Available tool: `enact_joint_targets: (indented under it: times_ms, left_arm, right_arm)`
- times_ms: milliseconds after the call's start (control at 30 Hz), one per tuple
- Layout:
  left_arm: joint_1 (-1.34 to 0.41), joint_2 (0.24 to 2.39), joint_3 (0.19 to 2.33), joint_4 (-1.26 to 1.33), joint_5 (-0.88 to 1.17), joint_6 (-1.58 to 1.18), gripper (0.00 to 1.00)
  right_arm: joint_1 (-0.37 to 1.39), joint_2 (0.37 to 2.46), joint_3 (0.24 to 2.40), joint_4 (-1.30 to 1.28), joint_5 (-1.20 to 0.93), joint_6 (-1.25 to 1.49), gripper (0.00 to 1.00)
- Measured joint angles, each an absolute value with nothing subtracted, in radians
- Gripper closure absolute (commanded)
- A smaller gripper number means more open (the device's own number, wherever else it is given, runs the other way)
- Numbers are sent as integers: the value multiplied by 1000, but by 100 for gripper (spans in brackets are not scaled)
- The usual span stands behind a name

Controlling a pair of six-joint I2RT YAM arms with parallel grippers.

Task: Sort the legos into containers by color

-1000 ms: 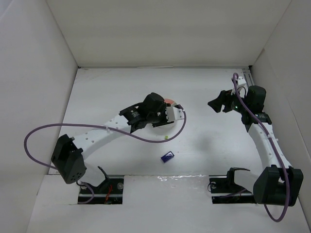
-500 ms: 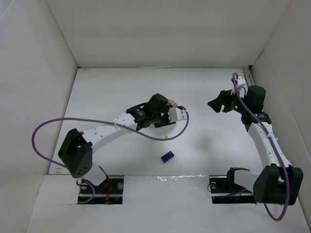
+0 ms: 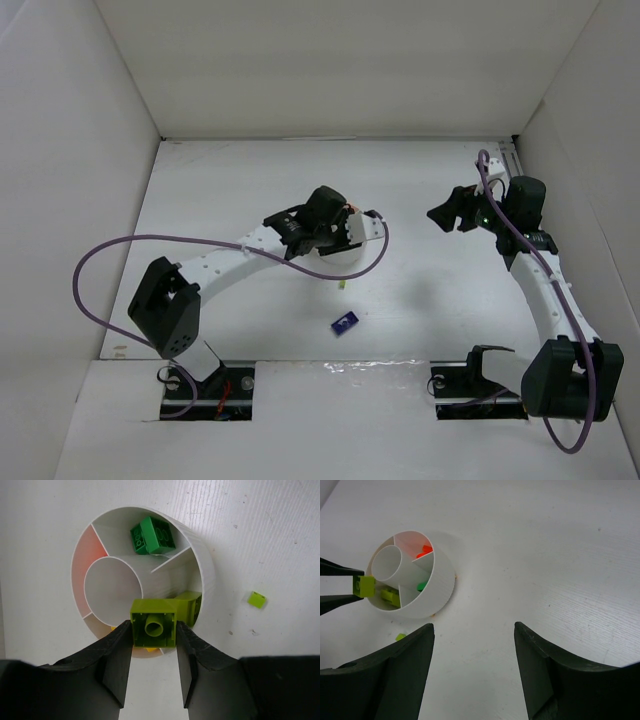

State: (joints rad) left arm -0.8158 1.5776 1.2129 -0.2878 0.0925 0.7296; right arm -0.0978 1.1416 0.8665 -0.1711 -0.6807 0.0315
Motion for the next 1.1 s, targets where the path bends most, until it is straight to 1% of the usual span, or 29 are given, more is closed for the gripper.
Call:
enact_joint_targets:
  times_ms: [67, 100, 133, 167, 300, 433, 833, 1000, 1100]
  left_arm:
    - [-815, 1578, 1217, -285, 93, 733, 64]
    - [-814, 1578, 1219, -283, 93, 734, 60]
    - [-814, 1578, 1220, -281, 93, 736, 60]
    - [-814, 1578, 1221, -278, 93, 736, 56]
    - [-814, 1578, 1222, -277, 92, 741, 50]
    - [-814, 1578, 1222, -277, 92, 743, 49]
    - [-809, 1575, 1222, -273, 107, 741, 49]
    - [-796, 1504, 1192, -270, 189, 723, 56]
    - [-778, 1414, 1154, -275, 277, 673, 56]
  right_arm:
    - [-98, 1142, 867, -171, -681, 31, 30]
    - [-98, 1142, 867, -171, -681, 31, 30]
    - [-98, 1142, 867, -171, -681, 31, 30]
    - [-98, 1142, 867, -171, -681, 31, 30]
    - [-98, 1142, 867, -171, -681, 31, 30]
    - [-98, 1142, 867, -171, -681, 31, 30]
    - [-98, 1142, 867, -171, -681, 31, 30]
    - [-98, 1142, 867, -171, -681, 31, 30]
    - [-98, 1142, 867, -171, -681, 31, 30]
